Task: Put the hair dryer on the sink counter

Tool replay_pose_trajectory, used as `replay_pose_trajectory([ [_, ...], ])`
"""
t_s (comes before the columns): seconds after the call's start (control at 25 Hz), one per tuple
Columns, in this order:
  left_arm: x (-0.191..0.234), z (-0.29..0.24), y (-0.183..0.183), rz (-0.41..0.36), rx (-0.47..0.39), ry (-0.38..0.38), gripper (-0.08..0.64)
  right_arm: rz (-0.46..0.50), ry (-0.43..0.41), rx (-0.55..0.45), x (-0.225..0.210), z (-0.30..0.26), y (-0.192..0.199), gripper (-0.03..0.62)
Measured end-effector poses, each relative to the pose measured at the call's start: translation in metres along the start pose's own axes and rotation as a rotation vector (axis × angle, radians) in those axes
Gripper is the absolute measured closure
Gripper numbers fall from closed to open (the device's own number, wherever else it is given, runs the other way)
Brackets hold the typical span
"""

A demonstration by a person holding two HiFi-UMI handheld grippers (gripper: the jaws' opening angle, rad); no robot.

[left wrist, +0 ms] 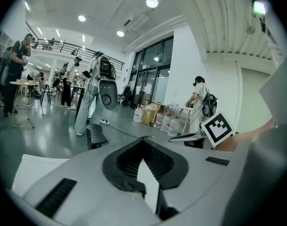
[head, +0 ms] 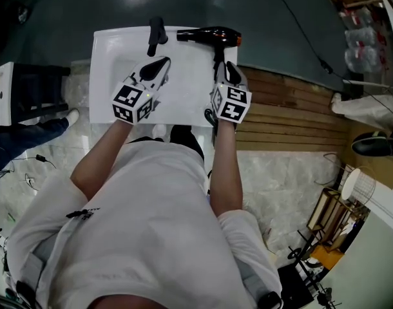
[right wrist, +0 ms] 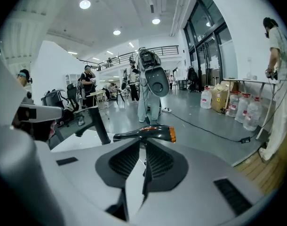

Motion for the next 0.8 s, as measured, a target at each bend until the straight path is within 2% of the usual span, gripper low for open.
replay_pose_trajectory([
  [0.36, -0.002, 0.031, -0.015, -0.023, -0.048, 0.018, 0.558, 0.003, -0.004, -0.074, 0.023, 0.035, -0.013, 0.583],
  [0.8, -0.002, 0.080, -0.015, -0.041, -0.087, 0.043, 0.558, 0.017, -0.021, -0.155, 0.061, 0.082, -0.019, 0.584],
])
Point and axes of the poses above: the fingertips, and each gripper's own axes: z backward along the fingers, x to its left, y out of its underside, the point moved 3 cm from there along z, backward along the fingers
